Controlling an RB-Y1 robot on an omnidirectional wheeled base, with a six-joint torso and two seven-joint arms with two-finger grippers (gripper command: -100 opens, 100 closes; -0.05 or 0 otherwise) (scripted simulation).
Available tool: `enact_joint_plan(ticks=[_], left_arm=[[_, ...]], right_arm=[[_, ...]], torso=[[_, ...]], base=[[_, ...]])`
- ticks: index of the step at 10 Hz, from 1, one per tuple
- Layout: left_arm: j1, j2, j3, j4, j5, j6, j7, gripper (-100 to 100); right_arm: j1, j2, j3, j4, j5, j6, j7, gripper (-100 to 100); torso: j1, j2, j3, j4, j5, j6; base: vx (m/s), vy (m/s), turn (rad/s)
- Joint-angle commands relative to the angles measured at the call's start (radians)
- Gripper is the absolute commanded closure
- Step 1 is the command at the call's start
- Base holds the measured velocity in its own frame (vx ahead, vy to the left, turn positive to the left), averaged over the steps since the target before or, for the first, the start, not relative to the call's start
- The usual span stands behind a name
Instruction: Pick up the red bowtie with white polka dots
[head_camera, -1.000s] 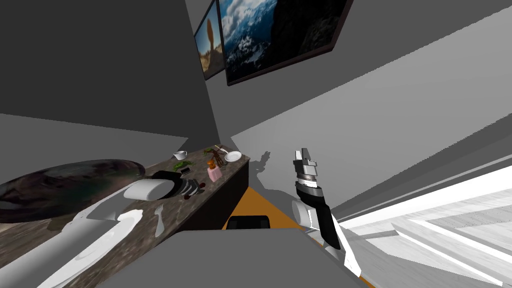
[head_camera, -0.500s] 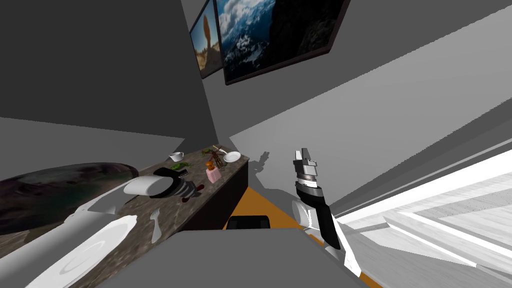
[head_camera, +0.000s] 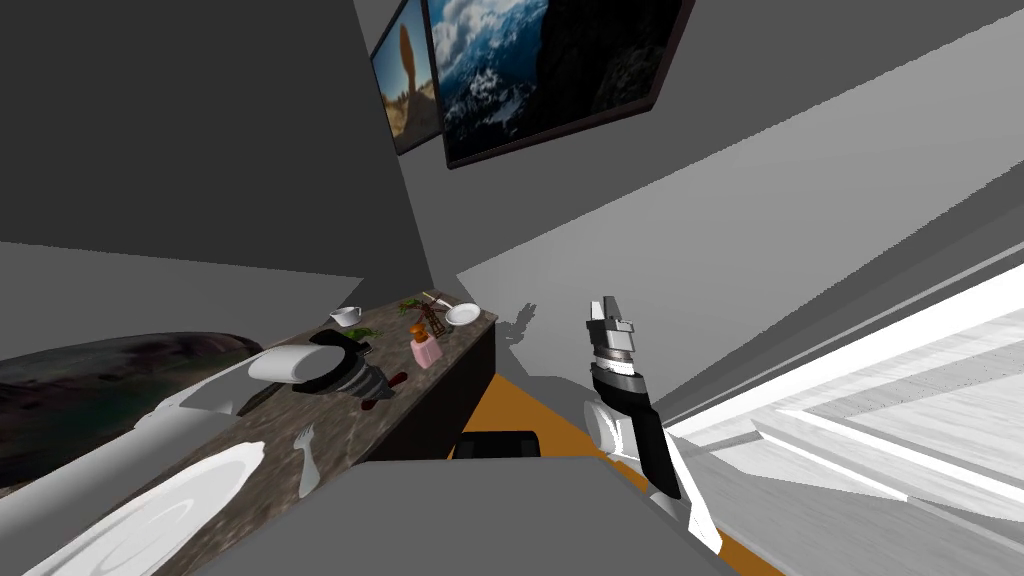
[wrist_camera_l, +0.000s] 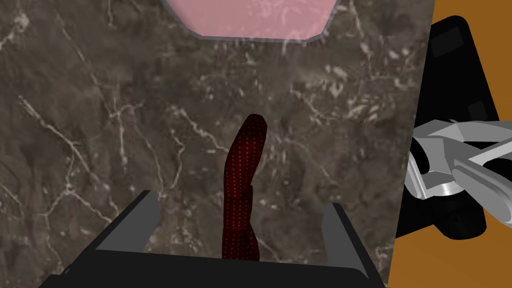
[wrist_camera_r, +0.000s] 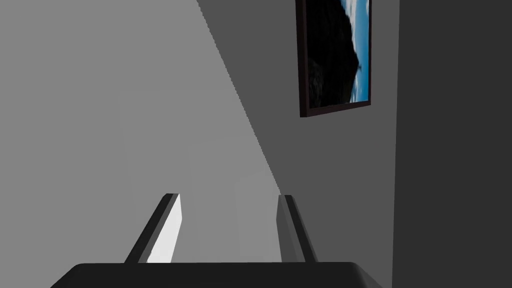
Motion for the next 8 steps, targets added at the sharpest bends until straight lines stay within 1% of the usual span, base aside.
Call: enact_joint_plan(ticks=[1,2,3,4,6,7,8], left_arm=[[-0.011,0.014,-0.004,0.016,0.020,0.032,0.011,-100],[-0.006,0.010,-0.001,0.007,0.014,0.020,0.007,-100],[-0.007,0.011,-0.001,0.008,0.015,0.024,0.009,0],[0.009,-0.005,-0.019,-0.002,0.001,0.005,-0.020,-100],[0.029,-0.025,-0.041,-0.014,-0.016,-0.018,-0.057,-100],[0.022,-0.019,-0.034,-0.007,-0.011,-0.010,-0.044,-100],[0.023,-0.020,-0.036,-0.007,-0.012,-0.013,-0.049,100]], right_arm=[[0.000,0.000,0.000,0.000,0.000,0.000,0.000,0],[0.000,0.000,0.000,0.000,0.000,0.000,0.000,0],[0.000,0.000,0.000,0.000,0.000,0.000,0.000,0],[0.000,0.000,0.000,0.000,0.000,0.000,0.000,0],[0.000,0.000,0.000,0.000,0.000,0.000,0.000,0],[0.000,0.000,0.000,0.000,0.000,0.000,0.000,0],[0.000,0.000,0.000,0.000,0.000,0.000,0.000,0]], torso=[[0.000,0.000,0.000,0.000,0.000,0.000],[0.000,0.000,0.000,0.000,0.000,0.000],[-0.001,0.000,0.000,0.000,0.000,0.000],[-0.002,0.000,0.000,0.000,0.000,0.000],[-0.003,-0.008,-0.005,-0.002,-0.001,0.000],[-0.006,-0.007,-0.005,-0.002,-0.001,-0.001],[-0.005,-0.004,-0.002,-0.001,-0.001,0.000]], base=[[-0.002,0.031,-0.055],[-0.002,0.014,-0.013],[0.000,0.000,0.000],[0.078,-0.010,0.277],[0.137,-0.038,0.242],[0.031,-0.045,0.067],[0.008,-0.007,-0.011]])
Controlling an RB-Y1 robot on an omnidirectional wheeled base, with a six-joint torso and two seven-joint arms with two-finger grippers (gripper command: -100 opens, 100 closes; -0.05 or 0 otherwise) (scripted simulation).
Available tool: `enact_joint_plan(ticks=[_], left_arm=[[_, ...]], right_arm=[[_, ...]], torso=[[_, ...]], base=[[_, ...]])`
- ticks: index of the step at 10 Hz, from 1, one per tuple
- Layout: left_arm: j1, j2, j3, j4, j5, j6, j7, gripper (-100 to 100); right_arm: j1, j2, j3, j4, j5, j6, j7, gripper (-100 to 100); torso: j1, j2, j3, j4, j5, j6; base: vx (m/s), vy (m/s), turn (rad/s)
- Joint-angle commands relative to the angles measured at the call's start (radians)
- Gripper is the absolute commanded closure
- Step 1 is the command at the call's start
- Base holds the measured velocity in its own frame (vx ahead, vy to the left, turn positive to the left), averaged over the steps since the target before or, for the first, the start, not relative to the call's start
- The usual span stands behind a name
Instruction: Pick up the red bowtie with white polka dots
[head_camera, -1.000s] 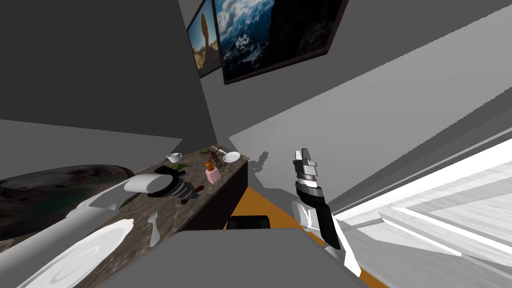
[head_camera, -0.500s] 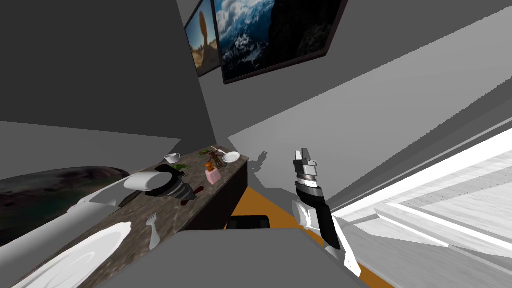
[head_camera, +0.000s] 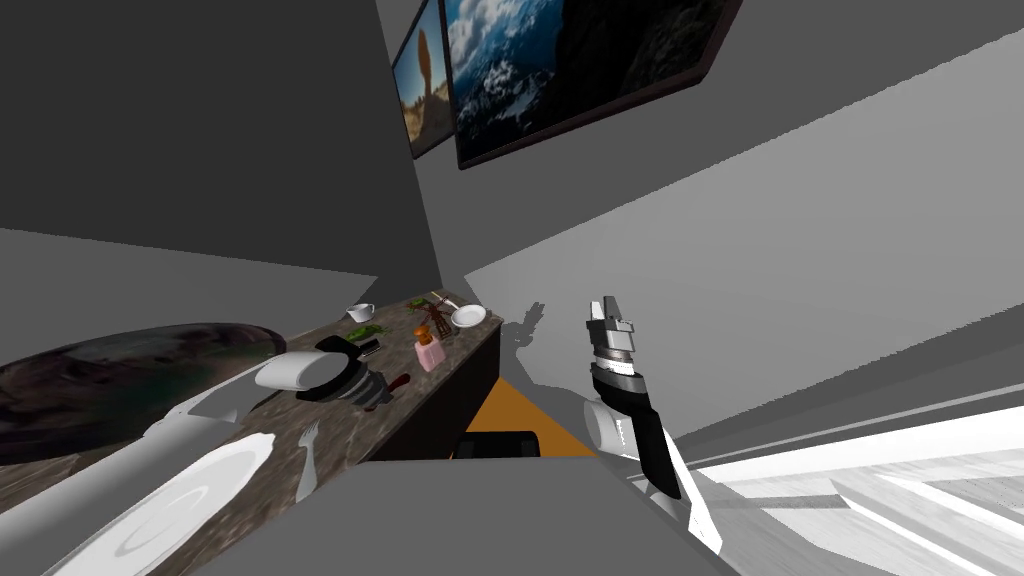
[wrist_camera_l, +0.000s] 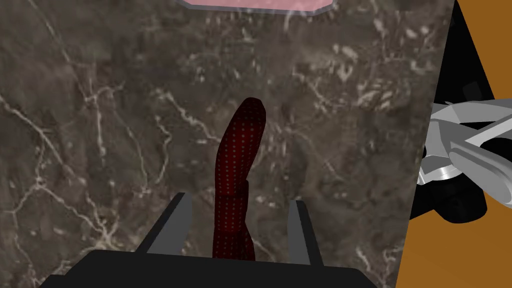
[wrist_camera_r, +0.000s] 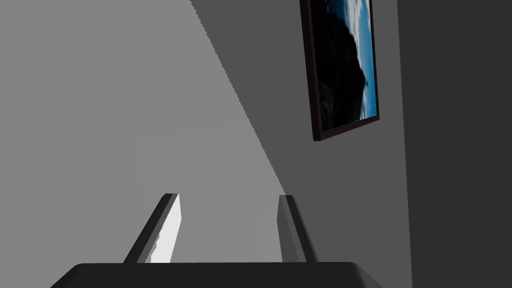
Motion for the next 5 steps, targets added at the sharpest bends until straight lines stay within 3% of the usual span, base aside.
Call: enact_joint_plan(ticks=[1,4,5], left_arm=[[0.000,0.000,0.000,0.000,0.000,0.000,0.000,100],[0.000,0.000,0.000,0.000,0.000,0.000,0.000,100],[0.000,0.000,0.000,0.000,0.000,0.000,0.000,0]], right_arm=[[0.000,0.000,0.000,0.000,0.000,0.000,0.000,0],[0.000,0.000,0.000,0.000,0.000,0.000,0.000,0],[0.000,0.000,0.000,0.000,0.000,0.000,0.000,0]], torso=[[0.000,0.000,0.000,0.000,0.000,0.000],[0.001,0.001,0.001,0.000,0.001,0.000],[0.001,0.001,0.001,0.000,0.001,0.000]], base=[[0.005,-0.001,0.003],[0.000,0.000,0.000],[0.000,0.000,0.000]])
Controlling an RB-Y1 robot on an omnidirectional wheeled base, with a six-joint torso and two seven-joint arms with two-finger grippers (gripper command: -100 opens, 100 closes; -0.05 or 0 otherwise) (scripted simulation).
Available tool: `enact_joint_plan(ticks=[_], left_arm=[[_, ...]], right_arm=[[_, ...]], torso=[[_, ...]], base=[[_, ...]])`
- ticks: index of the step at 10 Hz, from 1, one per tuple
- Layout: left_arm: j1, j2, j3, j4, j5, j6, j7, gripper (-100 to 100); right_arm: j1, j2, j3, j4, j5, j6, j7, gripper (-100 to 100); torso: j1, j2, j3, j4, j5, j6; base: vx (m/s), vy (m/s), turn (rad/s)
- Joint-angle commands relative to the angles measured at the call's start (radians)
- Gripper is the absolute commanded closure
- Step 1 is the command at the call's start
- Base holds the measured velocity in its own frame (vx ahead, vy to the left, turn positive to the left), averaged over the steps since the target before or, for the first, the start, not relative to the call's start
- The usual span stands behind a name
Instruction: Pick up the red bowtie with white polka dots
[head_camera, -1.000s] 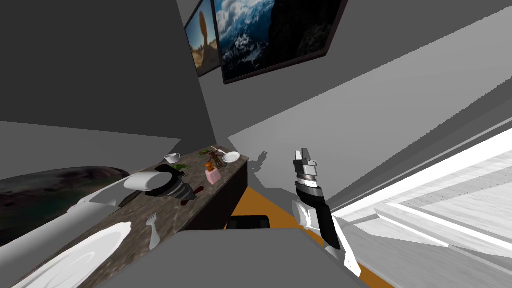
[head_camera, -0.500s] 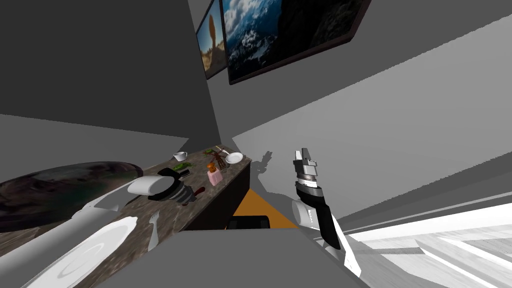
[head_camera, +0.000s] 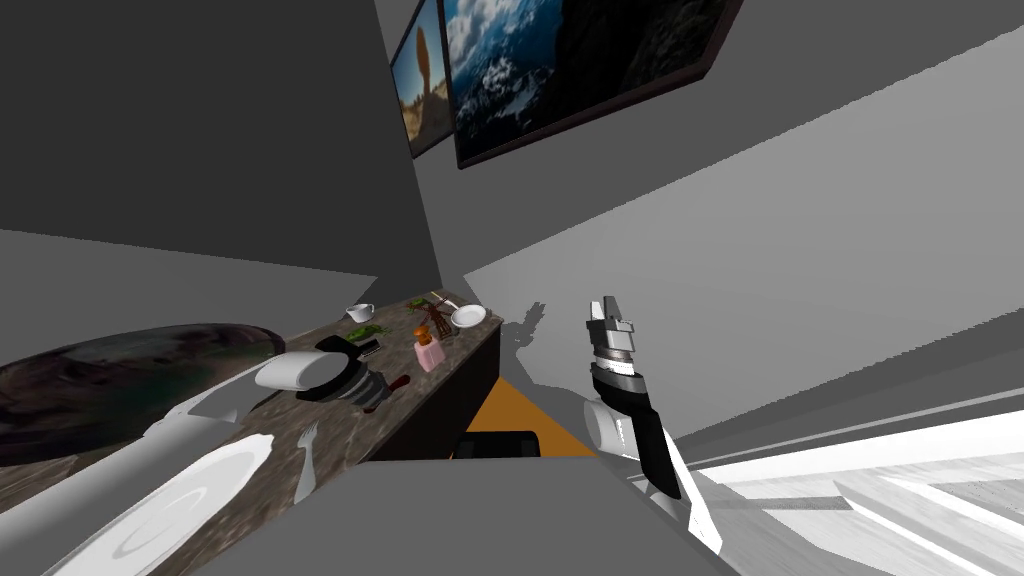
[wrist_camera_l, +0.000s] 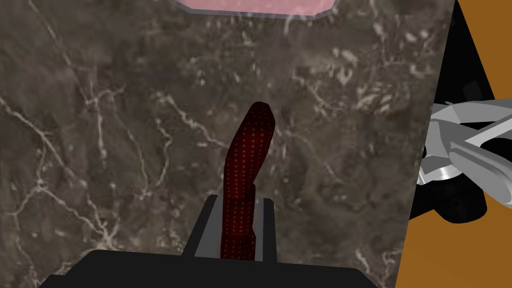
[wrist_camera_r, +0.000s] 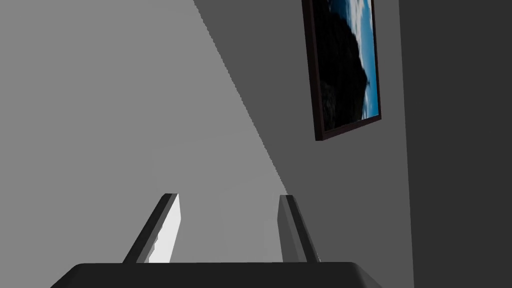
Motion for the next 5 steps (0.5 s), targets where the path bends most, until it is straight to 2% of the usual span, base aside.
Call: enact_joint_plan(ticks=[1,3,4,5], left_arm=[[-0.005,0.007,0.008,0.000,0.006,0.009,0.013,100],[-0.025,0.027,0.030,0.012,0.023,0.032,0.049,100],[-0.026,0.021,0.022,0.012,0.018,0.024,0.038,100],[-0.027,0.022,0.023,0.012,0.018,0.026,0.042,0]], right_arm=[[0.000,0.000,0.000,0.000,0.000,0.000,0.000,0],[0.000,0.000,0.000,0.000,0.000,0.000,0.000,0],[0.000,0.000,0.000,0.000,0.000,0.000,0.000,0],[0.000,0.000,0.000,0.000,0.000,0.000,0.000,0]], torso=[[0.000,0.000,0.000,0.000,0.000,0.000],[0.002,0.003,0.002,0.001,0.000,0.002],[0.002,0.007,0.004,0.001,0.000,0.001],[0.001,0.005,0.003,0.001,0.000,0.000]], base=[[-0.019,0.029,-0.236],[-0.103,0.043,-0.245],[-0.061,0.017,-0.044],[-0.008,0.003,0.008]])
